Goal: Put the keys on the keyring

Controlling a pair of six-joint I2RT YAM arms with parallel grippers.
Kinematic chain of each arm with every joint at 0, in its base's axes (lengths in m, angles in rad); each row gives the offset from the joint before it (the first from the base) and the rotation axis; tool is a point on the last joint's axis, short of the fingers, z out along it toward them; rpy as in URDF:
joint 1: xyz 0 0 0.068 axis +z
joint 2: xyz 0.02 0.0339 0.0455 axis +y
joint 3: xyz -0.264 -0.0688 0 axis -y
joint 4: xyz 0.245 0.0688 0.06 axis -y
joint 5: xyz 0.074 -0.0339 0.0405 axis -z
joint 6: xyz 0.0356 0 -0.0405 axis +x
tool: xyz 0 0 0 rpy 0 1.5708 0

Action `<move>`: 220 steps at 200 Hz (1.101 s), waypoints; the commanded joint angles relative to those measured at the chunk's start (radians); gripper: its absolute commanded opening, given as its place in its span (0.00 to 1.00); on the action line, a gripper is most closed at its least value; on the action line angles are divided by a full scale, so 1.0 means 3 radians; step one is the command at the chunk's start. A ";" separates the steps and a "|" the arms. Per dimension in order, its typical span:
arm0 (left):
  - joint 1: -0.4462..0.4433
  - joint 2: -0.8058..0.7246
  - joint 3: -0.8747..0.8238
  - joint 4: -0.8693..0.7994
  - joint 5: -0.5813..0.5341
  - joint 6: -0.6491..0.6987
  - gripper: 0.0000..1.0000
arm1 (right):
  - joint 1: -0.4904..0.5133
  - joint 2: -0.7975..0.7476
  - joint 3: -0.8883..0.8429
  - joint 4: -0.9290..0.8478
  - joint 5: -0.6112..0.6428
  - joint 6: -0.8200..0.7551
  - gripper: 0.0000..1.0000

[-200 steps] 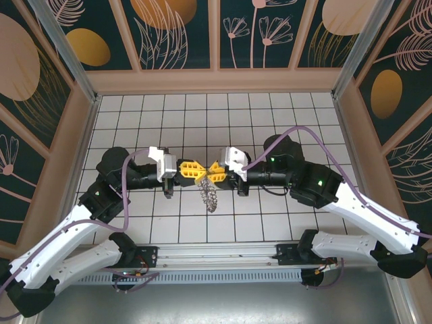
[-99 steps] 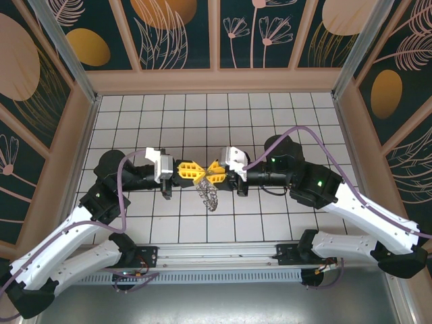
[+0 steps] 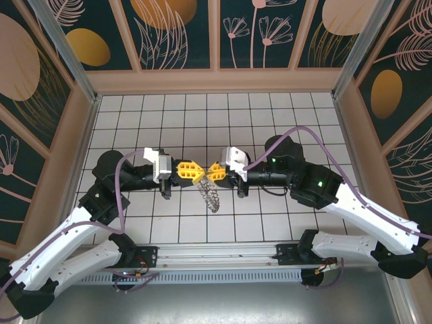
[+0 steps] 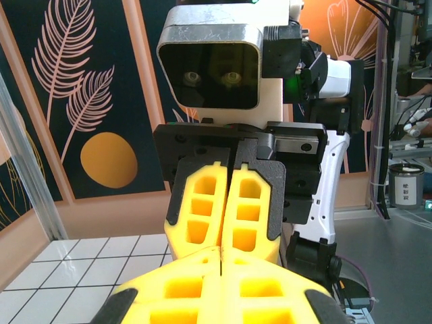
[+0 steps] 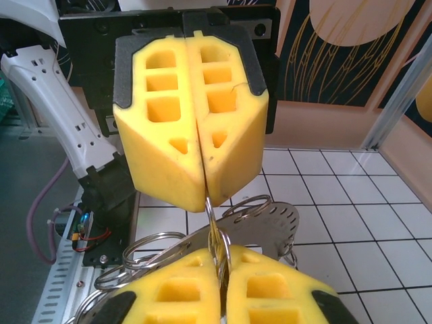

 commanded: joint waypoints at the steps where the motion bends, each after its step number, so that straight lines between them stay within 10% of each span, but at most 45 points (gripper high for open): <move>1: 0.0000 -0.0025 0.0071 0.0191 0.0027 -0.0048 0.00 | 0.0013 0.0005 -0.0005 -0.0051 -0.0057 0.0008 0.04; 220: 0.0001 -0.0081 0.0035 0.0183 0.0057 -0.0049 0.00 | 0.0010 -0.0044 -0.0051 0.0093 0.0048 0.0066 0.31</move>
